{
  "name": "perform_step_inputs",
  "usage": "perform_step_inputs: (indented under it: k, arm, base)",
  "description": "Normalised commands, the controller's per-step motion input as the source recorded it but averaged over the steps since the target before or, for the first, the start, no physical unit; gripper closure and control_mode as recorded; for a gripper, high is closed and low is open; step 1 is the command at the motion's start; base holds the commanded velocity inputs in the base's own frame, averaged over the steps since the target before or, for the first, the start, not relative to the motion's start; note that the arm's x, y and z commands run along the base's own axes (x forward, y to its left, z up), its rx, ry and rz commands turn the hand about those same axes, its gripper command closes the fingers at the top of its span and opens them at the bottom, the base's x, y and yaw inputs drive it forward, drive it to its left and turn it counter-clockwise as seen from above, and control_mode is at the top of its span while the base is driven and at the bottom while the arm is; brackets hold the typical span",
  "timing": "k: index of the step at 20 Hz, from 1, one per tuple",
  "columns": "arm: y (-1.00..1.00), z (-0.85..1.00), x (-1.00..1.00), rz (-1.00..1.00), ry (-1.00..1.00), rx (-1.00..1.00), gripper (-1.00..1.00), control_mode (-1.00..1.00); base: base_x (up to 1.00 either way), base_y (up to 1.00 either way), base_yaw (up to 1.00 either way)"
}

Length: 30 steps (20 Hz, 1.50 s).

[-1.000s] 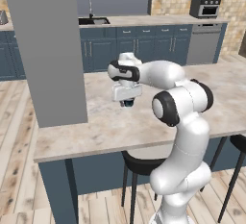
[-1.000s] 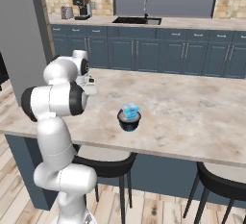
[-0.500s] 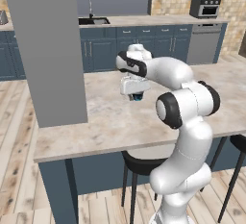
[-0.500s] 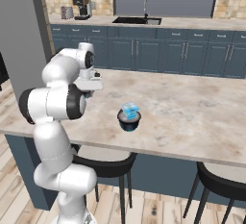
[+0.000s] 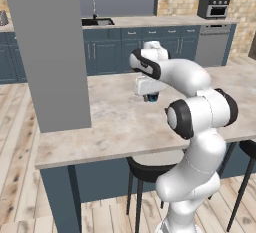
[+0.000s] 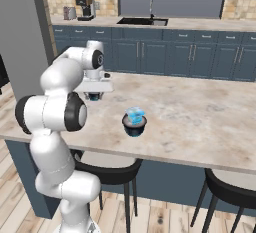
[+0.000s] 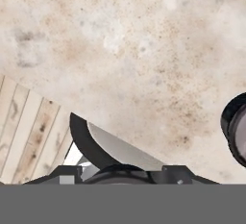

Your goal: Stack the yogurt containers by placing the smaller containers on top of the larger containers.

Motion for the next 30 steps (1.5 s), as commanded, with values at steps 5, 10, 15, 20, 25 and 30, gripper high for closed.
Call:
perform_step_inputs:
  k: [5, 10, 15, 20, 25, 30]
  arm:
    - [-0.3, 0.18, -0.11, -0.03, -0.07, 0.0, 1.0, -1.0]
    - [-0.31, 0.21, -0.04, -0.05, -0.04, 0.0, 1.0, -1.0]
    - [-0.31, 0.15, -0.07, -0.05, -0.04, 0.0, 1.0, -1.0]
    - [-0.33, 0.11, -0.01, -0.08, -0.01, 0.0, 1.0, -1.0]
    - [-0.31, 0.03, -0.07, -0.07, -0.07, 0.0, 1.0, -1.0]
    - [-0.28, -0.02, 0.0, -0.08, -0.06, 0.0, 1.0, -1.0]
  base:
    - [0.0, 0.0, 0.0]
    - [0.0, 0.0, 0.0]
    - [0.0, 0.0, 0.0]
    - [0.0, 0.0, 0.0]
    - [0.0, 0.0, 0.0]
    - [0.0, 0.0, 0.0]
